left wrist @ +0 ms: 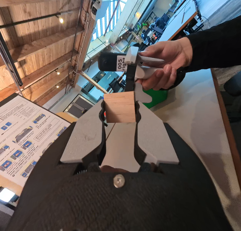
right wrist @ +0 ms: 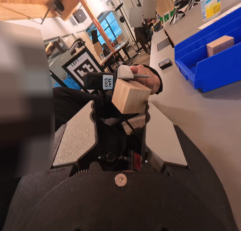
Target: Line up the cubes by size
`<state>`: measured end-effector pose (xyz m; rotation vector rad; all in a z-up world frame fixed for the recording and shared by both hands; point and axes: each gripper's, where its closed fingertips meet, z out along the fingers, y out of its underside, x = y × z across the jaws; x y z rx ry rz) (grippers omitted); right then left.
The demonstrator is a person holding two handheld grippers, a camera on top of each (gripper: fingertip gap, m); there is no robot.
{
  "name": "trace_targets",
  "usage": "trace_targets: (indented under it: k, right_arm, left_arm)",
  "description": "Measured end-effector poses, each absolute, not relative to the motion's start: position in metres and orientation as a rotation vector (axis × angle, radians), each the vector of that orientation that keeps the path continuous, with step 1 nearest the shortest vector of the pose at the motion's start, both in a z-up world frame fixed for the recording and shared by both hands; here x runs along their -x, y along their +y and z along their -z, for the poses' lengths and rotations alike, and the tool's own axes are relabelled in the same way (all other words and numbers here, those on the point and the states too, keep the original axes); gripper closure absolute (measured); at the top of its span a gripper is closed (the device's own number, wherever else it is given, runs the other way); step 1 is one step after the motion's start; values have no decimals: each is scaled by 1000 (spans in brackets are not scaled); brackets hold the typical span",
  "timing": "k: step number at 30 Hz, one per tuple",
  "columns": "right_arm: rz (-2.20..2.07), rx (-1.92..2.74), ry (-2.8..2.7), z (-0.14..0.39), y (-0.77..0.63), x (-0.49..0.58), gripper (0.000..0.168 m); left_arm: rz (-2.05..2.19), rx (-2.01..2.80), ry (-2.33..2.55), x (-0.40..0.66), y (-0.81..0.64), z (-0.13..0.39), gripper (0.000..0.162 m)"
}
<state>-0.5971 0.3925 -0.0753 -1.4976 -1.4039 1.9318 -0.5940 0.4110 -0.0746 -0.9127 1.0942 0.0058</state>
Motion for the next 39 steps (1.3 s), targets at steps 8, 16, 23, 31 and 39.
trace_targets:
  k: [8,16,23,31,39]
  right_arm:
    - [-2006,1502,-1424,82,387,606,99]
    - [-2227,1463,-1379,83,381,611,123]
    - [-1845,1525,-1428,90,396,613,125]
    - [-759,1519,-1420,50,520,475,126]
    - [-76,1790,-1847,152,637,347,126]
  left_arm:
    - [23,867,1094,589,404,75,118]
    - [40,839,1110,586,395,75,118]
    - [84,964,1176,592,400,94,119]
    - [316,1174,1218,633,365,136,141]
    - [473,1249,1110,646,350,153,145]
